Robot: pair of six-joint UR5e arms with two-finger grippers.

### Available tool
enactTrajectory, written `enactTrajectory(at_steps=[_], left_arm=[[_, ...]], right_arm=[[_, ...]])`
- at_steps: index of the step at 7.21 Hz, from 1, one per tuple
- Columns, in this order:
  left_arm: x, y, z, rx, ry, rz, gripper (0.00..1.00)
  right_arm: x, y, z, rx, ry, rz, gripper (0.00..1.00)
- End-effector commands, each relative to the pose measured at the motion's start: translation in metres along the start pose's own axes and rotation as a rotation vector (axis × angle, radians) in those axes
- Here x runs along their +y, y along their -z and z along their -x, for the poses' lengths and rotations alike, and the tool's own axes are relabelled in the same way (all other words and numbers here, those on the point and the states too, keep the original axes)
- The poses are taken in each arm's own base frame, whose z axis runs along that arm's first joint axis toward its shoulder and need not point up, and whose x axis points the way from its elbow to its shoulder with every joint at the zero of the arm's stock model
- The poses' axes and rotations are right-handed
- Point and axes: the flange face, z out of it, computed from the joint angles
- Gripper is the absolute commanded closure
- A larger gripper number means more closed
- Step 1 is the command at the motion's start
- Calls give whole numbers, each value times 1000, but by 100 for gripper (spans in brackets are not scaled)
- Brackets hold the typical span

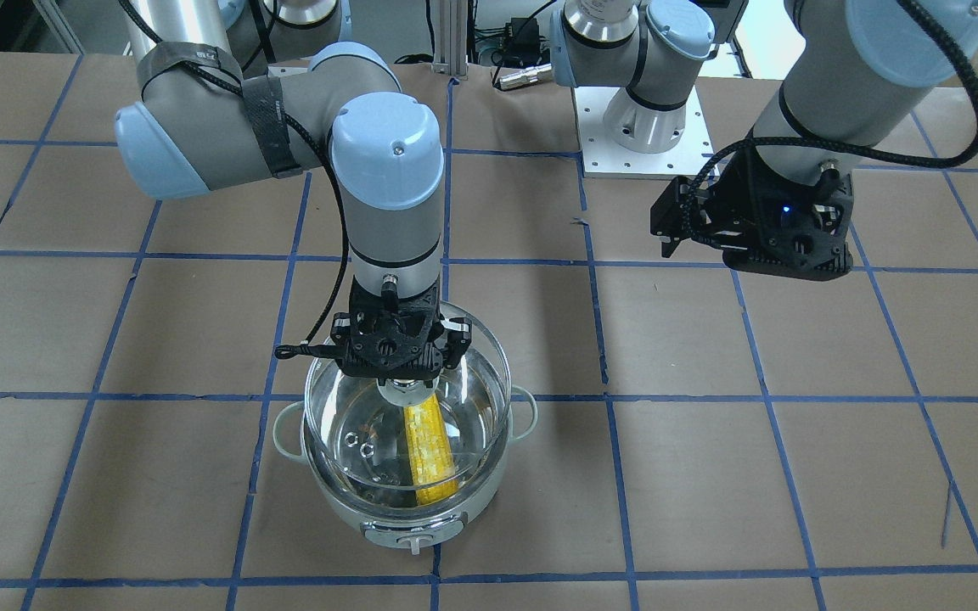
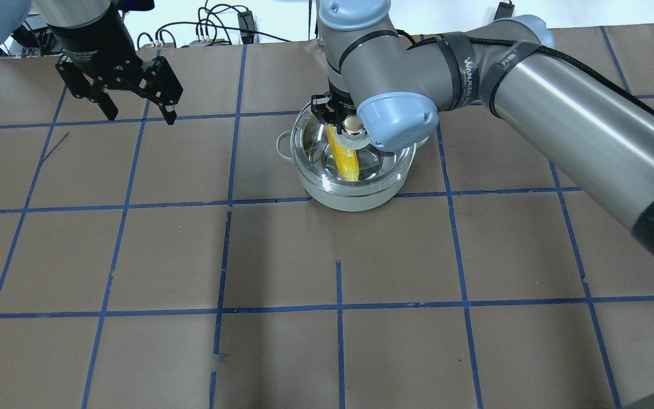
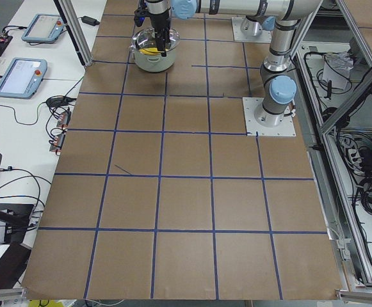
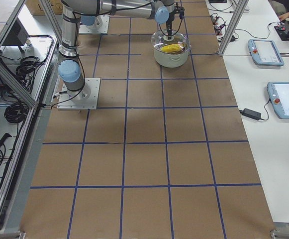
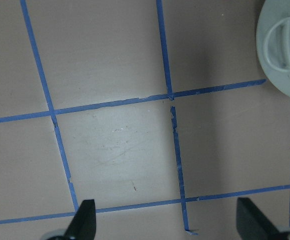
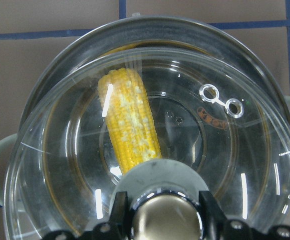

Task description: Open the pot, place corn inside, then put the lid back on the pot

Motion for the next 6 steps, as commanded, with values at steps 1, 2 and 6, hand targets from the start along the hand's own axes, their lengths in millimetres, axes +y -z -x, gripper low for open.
enactTrajectory(at_steps=[1, 2, 6], left_arm=[[-2, -24, -1, -4, 9, -46, 0], [-3, -29, -2, -7, 14, -72, 0], [-1, -28, -6, 23, 8, -80, 0]], right_arm=[[0, -4, 1, 2, 1, 6, 65], [-2, -6, 2, -1, -1, -3, 64], [-17, 0, 19, -3, 10, -36, 64]])
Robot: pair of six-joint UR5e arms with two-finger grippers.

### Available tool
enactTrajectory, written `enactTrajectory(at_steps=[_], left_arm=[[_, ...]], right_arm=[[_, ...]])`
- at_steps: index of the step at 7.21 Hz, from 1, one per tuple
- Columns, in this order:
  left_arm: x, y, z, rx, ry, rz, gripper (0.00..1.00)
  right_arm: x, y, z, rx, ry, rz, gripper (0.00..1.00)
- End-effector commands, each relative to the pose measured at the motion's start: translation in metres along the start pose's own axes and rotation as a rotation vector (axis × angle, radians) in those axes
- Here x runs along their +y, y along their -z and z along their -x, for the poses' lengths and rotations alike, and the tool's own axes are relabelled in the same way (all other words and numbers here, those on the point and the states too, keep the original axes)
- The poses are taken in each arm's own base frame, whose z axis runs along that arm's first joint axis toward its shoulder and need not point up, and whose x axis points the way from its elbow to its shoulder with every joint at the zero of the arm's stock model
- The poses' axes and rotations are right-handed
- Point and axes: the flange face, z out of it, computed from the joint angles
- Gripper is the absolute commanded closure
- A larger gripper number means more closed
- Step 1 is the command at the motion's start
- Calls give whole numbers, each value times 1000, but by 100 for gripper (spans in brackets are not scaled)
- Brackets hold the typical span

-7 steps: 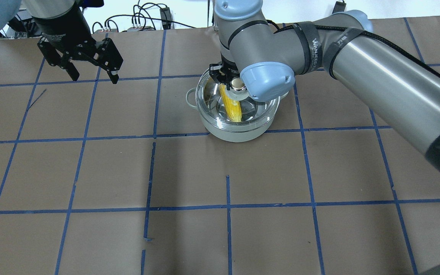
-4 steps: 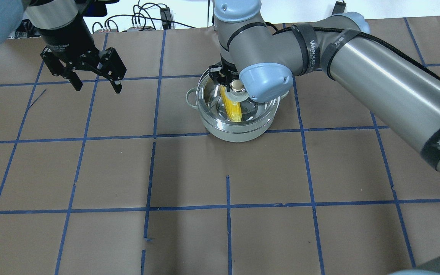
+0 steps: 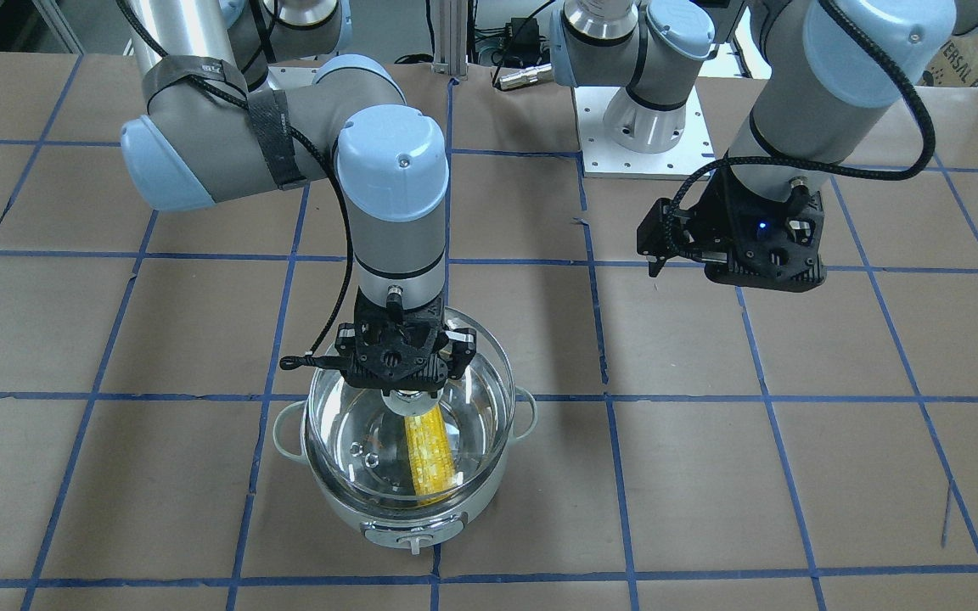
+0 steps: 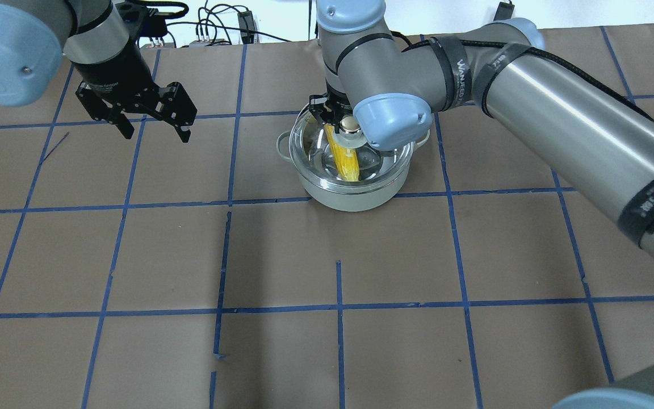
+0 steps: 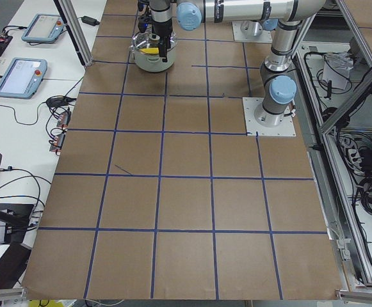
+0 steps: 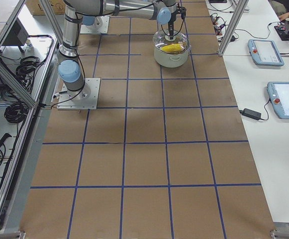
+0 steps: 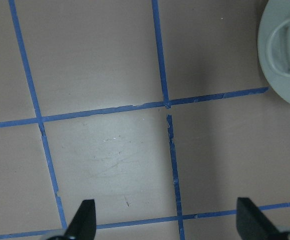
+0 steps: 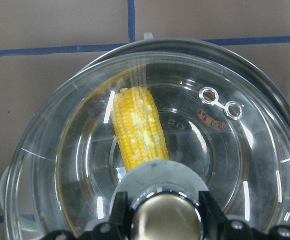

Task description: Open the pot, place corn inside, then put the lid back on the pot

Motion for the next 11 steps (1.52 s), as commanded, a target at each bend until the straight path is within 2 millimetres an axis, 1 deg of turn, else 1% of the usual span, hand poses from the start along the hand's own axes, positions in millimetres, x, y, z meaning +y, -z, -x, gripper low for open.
enactTrajectory(at_steps=[1, 9, 11], left_arm=[[0, -1, -2, 22, -1, -4, 0], [-2, 1, -1, 22, 0, -10, 0], [2, 4, 8, 19, 17, -14, 0]], right_arm=[[-4, 0, 5, 6, 7, -3, 64], [-11, -1, -4, 7, 9, -2, 64], [-13, -1, -8, 8, 3, -2, 64]])
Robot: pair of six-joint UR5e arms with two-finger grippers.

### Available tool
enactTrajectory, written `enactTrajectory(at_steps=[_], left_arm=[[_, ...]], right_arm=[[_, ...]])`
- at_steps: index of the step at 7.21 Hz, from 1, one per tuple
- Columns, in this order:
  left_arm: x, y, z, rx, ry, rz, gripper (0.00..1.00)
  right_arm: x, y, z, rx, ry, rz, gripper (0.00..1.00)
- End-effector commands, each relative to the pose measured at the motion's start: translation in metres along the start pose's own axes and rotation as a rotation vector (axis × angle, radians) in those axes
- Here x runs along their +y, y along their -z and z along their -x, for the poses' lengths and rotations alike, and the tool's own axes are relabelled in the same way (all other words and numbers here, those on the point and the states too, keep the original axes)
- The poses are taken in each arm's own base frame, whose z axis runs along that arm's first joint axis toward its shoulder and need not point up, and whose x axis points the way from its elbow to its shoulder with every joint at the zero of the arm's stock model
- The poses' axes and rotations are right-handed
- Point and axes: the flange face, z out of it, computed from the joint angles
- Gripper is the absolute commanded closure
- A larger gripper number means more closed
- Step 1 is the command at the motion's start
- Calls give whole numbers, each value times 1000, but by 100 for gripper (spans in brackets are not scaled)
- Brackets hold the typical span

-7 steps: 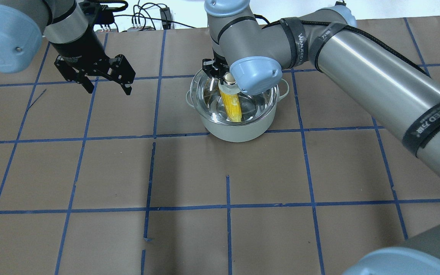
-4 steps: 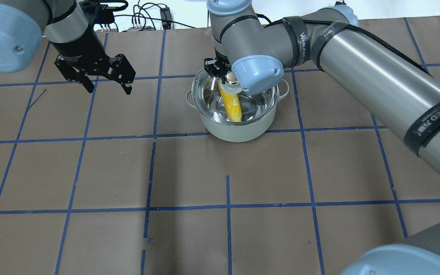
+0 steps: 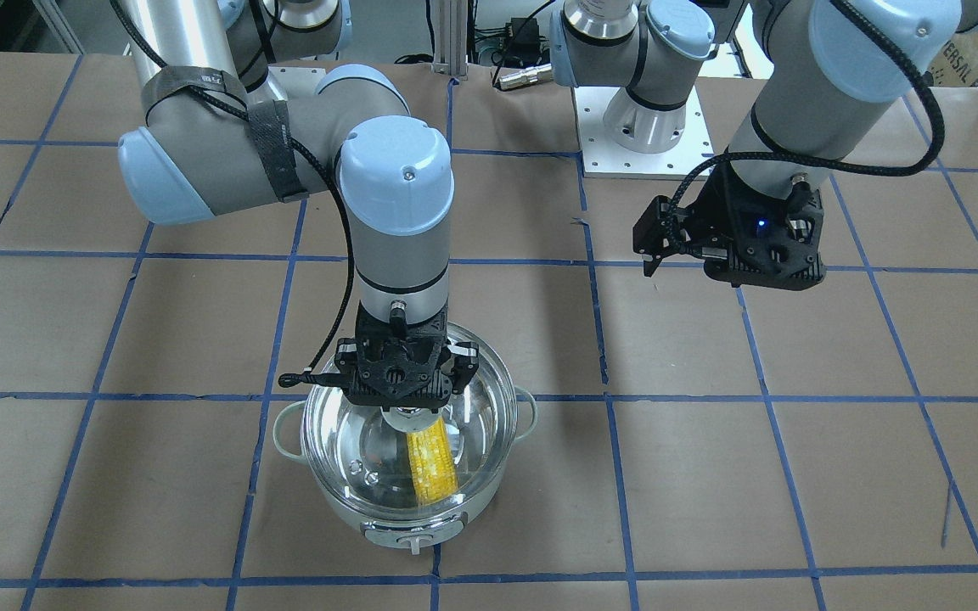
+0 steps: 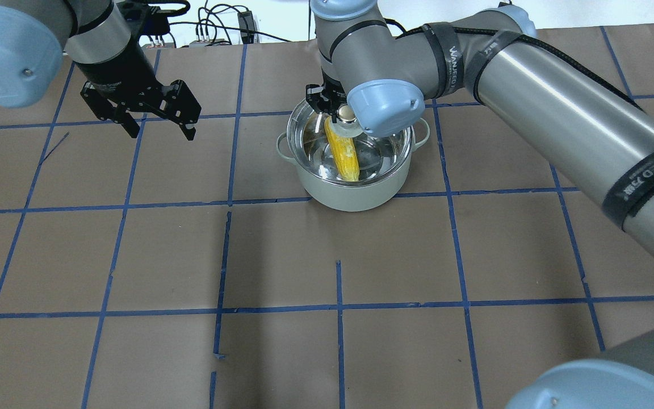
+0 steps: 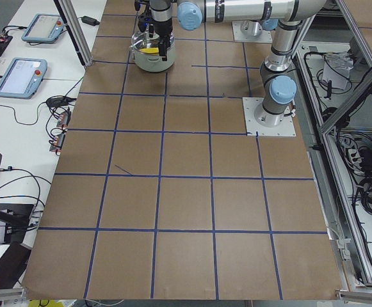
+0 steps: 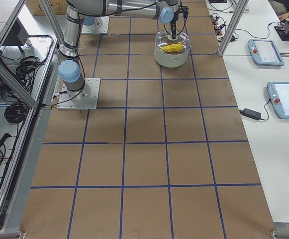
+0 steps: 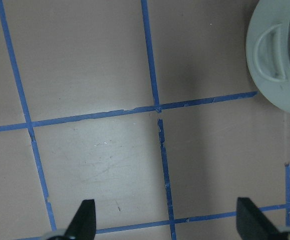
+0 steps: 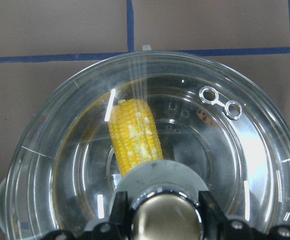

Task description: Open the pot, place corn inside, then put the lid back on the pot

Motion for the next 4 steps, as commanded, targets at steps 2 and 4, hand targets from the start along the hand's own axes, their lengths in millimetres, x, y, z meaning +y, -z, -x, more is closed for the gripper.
enactTrajectory(at_steps=[2, 4], left_arm=[[-5, 5, 6, -7, 65, -8, 0], [-6, 6, 7, -12, 67, -9, 0]], right_arm=[[-3, -3, -1, -1, -3, -5, 64], [-4, -5, 0, -3, -3, -6, 64]])
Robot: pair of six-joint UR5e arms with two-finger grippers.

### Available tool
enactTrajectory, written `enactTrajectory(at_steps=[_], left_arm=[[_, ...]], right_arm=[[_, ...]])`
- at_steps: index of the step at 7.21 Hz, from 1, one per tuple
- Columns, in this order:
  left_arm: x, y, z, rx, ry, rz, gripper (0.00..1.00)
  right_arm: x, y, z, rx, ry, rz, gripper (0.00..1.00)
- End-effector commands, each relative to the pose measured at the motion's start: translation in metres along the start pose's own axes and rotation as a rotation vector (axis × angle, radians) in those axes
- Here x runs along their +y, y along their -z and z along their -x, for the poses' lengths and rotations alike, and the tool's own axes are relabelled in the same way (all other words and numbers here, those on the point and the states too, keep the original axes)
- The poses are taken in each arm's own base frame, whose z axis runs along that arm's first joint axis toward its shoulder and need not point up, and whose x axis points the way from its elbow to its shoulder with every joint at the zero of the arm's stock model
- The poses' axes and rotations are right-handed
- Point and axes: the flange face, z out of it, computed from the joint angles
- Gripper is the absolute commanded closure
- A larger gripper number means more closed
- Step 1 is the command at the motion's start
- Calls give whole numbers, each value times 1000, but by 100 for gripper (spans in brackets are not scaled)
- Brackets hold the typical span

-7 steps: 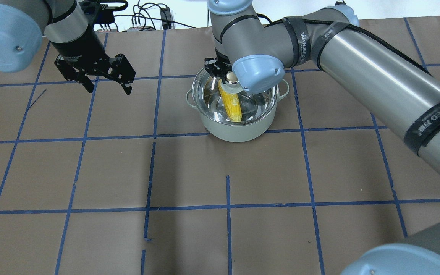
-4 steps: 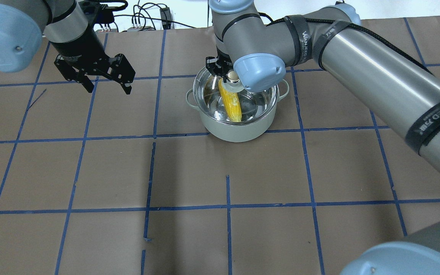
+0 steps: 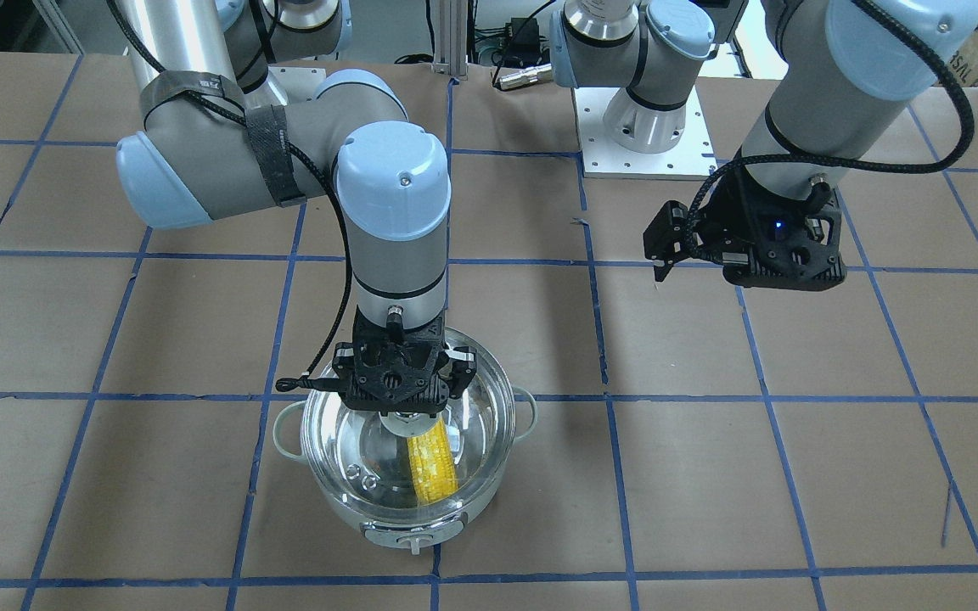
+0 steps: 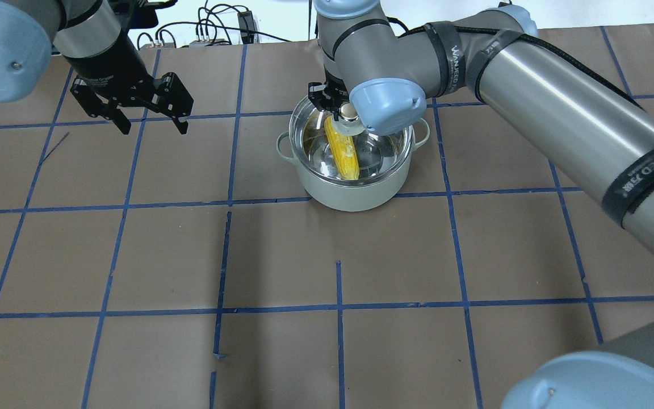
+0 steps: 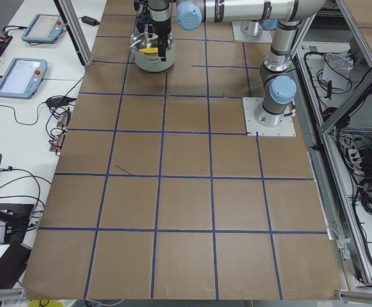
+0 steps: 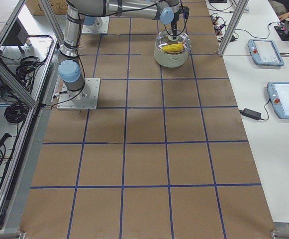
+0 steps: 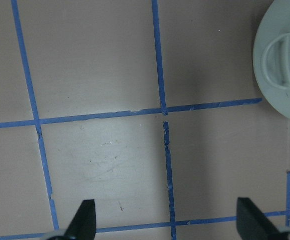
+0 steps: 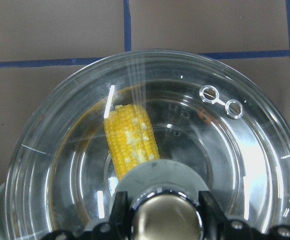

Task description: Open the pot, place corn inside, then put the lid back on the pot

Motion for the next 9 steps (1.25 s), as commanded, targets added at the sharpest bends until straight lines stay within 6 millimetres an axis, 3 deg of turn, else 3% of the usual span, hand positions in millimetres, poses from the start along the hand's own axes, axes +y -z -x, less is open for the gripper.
enactTrajectory(at_steps=[1, 9], left_arm=[[-1, 0, 0, 0, 6, -1, 0], [-2, -1, 0, 5, 8, 2, 0]], right_arm=[[-1, -1, 0, -2, 0, -1, 64], [-1, -5, -6, 8, 7, 16, 64]])
